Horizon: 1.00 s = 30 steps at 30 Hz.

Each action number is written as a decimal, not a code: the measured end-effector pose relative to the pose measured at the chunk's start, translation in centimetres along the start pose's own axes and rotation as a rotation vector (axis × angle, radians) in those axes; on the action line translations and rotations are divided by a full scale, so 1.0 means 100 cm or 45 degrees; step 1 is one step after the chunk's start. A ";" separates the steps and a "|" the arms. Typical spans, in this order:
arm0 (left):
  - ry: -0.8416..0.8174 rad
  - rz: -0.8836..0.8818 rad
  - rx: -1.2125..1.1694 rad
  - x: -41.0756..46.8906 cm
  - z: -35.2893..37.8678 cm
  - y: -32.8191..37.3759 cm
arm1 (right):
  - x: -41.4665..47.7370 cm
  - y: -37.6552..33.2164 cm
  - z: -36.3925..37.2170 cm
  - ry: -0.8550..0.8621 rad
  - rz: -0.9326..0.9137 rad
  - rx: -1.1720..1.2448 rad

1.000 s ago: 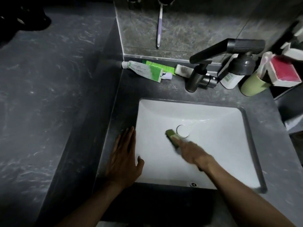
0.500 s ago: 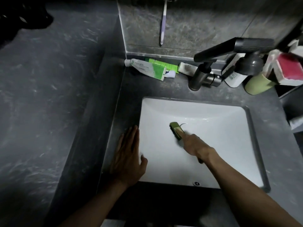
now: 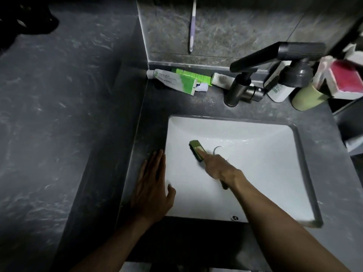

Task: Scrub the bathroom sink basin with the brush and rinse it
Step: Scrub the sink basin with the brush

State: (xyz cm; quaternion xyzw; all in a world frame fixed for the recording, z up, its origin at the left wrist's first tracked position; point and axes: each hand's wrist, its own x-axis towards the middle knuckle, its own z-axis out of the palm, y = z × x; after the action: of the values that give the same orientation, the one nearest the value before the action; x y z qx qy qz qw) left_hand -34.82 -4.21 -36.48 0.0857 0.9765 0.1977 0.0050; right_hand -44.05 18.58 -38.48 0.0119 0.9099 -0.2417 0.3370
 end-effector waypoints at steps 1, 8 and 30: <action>0.003 0.002 0.024 0.000 0.001 -0.001 | 0.002 -0.013 0.002 -0.018 -0.038 0.038; 0.066 0.091 0.032 0.000 0.004 -0.004 | -0.059 0.026 -0.011 -0.264 0.034 -0.264; 0.191 0.073 -0.019 -0.003 0.019 -0.012 | -0.047 0.015 0.009 -0.522 -0.061 0.314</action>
State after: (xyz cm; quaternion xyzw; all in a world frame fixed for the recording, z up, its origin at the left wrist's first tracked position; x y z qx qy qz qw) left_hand -34.68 -4.65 -38.69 0.0985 0.9697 0.2111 -0.0733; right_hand -39.60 20.12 -36.82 -0.0178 0.7860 -0.3561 0.5050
